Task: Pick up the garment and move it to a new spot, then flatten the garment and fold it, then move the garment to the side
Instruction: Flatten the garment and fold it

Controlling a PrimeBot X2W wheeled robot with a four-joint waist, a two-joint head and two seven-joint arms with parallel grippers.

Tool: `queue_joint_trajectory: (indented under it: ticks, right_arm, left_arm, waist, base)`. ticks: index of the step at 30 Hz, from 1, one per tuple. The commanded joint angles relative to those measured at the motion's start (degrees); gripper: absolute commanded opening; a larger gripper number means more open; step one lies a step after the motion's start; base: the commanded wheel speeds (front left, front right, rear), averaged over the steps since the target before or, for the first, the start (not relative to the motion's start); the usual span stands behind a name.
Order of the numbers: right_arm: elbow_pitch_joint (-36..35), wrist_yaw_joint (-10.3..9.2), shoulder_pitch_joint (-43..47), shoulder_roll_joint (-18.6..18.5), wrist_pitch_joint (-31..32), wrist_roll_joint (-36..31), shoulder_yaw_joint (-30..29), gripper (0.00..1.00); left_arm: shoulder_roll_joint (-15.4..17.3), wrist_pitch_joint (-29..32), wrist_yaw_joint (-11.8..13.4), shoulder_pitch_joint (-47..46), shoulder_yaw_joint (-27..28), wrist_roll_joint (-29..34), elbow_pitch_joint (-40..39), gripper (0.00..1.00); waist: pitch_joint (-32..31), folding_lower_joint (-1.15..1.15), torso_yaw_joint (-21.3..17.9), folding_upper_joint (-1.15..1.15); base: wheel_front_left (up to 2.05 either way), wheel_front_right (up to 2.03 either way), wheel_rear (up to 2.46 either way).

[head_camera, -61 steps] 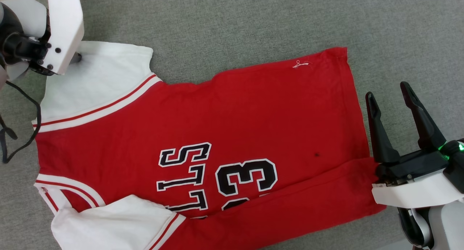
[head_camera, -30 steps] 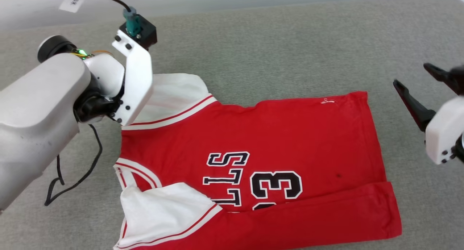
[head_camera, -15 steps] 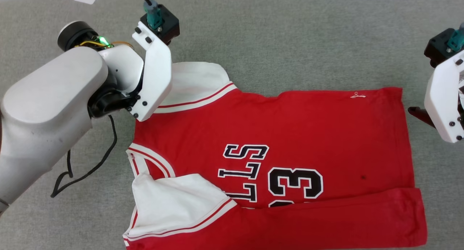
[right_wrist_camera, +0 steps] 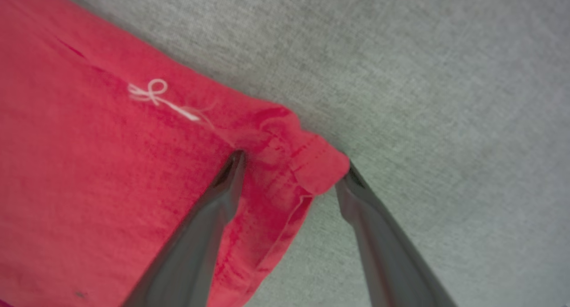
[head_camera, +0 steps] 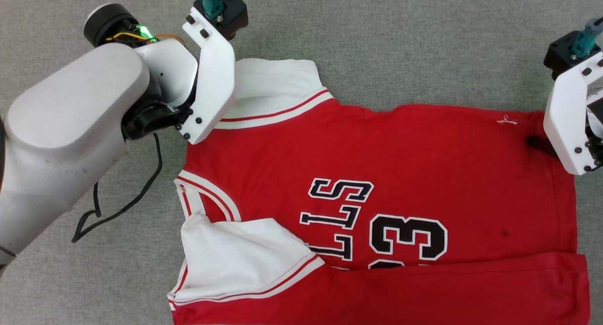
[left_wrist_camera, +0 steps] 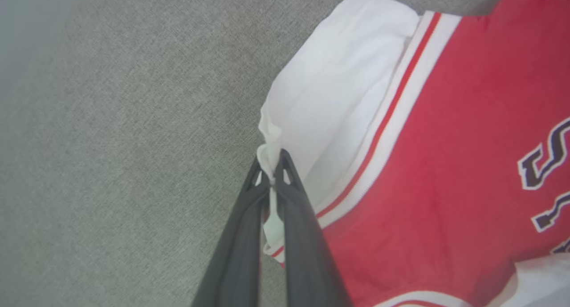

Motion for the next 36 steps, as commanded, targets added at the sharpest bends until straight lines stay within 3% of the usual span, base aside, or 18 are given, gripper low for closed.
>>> queue_joint_trajectory:
  ticks: [1, 2, 3, 14, 19, 27, 36]
  right_arm:
    - [1.72, 0.00, 2.78, 1.51, -0.23, 0.61, 3.39, 1.00]
    - [1.79, 0.00, 2.97, 1.22, -0.71, 0.92, 4.13, 0.35]
    - [1.85, 0.00, 2.82, 0.98, -1.61, 1.06, 4.65, 0.00]
    - [2.90, 0.00, 2.05, 1.13, -15.07, 3.89, 6.60, 0.00]
    - [2.66, -0.01, 4.32, -0.34, -23.04, 5.00, 9.50, 0.00]
    - [2.03, -0.01, 8.59, -3.39, -28.20, 7.77, 12.92, 0.00]
    - [0.52, -0.01, 14.54, -6.36, -32.39, 10.52, 14.57, 0.00]
  left_arm:
    - [-0.08, -0.39, -0.06, -0.30, -0.01, 0.10, 0.22, 0.00]
    - [-0.06, -0.68, -0.06, -0.10, -0.04, 0.16, 0.39, 0.00]
    - [-0.06, -0.78, -0.06, 0.19, -0.09, 0.19, 0.53, 0.00]
    - [2.07, -4.64, -0.05, 4.74, -0.22, -0.61, 0.89, 0.00]
    - [3.67, -7.45, -0.03, 9.12, -0.25, -1.88, -0.72, 0.00]
    - [6.96, -7.70, -0.03, 15.88, -0.26, -2.85, -4.32, 0.00]
    - [10.53, -7.81, 0.09, 24.15, -0.26, -2.03, -9.39, 0.00]
  waist:
    - [0.09, 0.00, -0.07, 0.00]
    - [0.03, 0.00, -0.14, 0.00]
    - [-0.10, 0.00, -0.24, 0.00]
    - [-6.92, 0.00, -2.11, 0.00]
    - [-13.06, 0.00, -2.32, 0.00]
    - [-20.28, 0.00, -1.86, 0.00]
    - [-24.34, 0.00, -0.68, 0.00]
  base:
    - [0.00, 0.00, 0.00]
    - [0.00, 0.00, 0.00]
    - [0.00, 0.00, 0.00]
    - [0.00, 0.00, 0.00]
    - [0.00, 0.00, 0.00]
    - [0.00, 0.00, 0.00]
    - [0.00, 0.00, 0.00]
